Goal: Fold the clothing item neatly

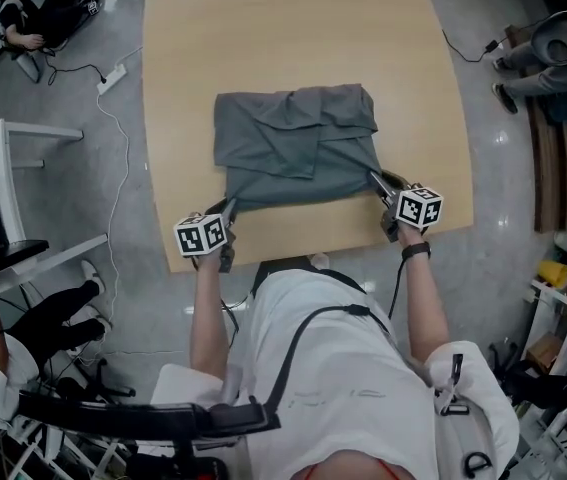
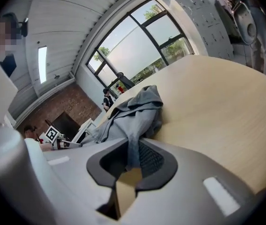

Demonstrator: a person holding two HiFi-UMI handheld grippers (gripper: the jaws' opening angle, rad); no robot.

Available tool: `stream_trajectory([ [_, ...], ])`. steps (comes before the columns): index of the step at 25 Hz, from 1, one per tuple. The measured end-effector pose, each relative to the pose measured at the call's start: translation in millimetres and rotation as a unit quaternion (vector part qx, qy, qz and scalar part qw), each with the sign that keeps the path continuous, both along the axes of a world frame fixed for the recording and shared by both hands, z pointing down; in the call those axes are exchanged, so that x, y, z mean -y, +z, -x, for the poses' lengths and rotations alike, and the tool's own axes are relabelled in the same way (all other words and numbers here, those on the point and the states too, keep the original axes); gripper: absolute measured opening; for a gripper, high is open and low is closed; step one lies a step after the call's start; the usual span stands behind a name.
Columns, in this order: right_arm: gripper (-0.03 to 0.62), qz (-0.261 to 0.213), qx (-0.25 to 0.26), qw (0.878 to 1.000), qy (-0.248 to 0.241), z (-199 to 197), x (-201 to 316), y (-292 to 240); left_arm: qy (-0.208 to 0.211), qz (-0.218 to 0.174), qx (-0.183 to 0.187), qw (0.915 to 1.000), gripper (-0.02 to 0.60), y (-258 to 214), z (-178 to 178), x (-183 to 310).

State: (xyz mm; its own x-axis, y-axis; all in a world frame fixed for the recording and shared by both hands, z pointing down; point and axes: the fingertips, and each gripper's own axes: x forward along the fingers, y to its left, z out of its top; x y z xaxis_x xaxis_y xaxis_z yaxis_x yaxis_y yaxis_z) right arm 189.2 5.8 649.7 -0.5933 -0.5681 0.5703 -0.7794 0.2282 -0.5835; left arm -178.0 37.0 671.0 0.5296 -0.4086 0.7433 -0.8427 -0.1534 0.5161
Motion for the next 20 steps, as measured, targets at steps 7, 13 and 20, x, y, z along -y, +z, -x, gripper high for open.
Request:
stream_trajectory([
  [7, 0.040, 0.005, -0.001, 1.000, -0.026, -8, -72, 12, -0.029, 0.014, -0.001, 0.9995, 0.051, 13, -13, -88],
  [13, 0.104, -0.061, -0.039, 0.995, 0.063, -42, -123, -7, -0.077, -0.048, 0.080, 0.9927, 0.104, 5, 27, -137],
  [20, 0.000, -0.184, -0.014, 0.980, 0.077, -53, -150, -98, -0.109, -0.180, 0.076, 0.9746, 0.000, -100, 18, -163],
])
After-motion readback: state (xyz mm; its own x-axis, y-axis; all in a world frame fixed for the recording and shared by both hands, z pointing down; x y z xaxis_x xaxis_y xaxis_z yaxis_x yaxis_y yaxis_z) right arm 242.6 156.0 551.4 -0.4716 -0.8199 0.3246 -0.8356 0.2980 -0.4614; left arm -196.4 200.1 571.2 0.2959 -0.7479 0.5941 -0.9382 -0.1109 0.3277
